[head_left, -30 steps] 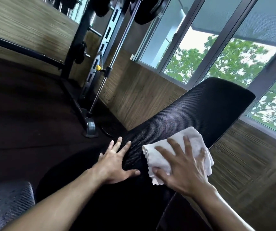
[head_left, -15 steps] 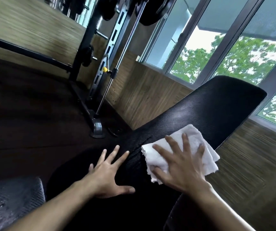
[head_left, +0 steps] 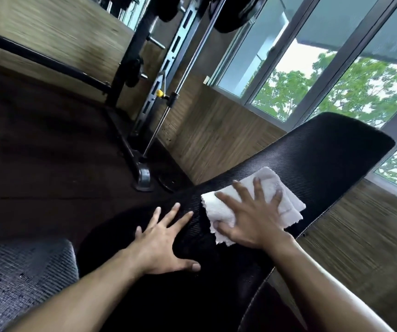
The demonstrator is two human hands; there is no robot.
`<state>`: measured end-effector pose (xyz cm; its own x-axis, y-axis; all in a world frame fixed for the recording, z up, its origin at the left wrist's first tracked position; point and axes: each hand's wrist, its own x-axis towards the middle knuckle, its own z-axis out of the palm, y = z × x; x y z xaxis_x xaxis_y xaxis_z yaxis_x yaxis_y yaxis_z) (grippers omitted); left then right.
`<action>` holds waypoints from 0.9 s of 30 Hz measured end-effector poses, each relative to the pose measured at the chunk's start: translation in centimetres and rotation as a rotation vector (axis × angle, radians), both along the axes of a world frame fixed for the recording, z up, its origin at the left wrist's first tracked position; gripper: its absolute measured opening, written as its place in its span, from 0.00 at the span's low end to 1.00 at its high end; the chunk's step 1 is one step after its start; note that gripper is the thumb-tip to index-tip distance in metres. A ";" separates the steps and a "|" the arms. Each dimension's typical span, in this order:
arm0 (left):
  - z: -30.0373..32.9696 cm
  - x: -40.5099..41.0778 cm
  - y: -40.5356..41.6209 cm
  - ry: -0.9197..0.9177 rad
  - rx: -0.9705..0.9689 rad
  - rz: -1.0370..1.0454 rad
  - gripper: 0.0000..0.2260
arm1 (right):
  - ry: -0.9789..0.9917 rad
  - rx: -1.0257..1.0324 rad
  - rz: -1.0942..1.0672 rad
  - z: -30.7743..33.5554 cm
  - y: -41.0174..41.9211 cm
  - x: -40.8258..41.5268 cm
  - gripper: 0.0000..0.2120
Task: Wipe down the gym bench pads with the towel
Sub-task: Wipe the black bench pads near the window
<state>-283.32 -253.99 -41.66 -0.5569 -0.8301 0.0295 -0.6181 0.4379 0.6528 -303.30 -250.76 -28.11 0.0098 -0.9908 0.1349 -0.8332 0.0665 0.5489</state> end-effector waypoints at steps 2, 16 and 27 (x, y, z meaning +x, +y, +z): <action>0.1 0.0 0.1 0.013 0.002 0.010 0.54 | -0.017 0.047 0.038 0.5 0.5 -0.3 0.40; 8.5 -3.6 -3.0 0.476 0.116 0.209 0.38 | -0.426 -0.328 -0.297 7.7 0.1 -4.0 0.32; 11.1 -3.2 -1.1 1.237 0.260 -0.006 0.10 | -1.076 -0.603 0.188 8.3 5.8 -3.7 0.04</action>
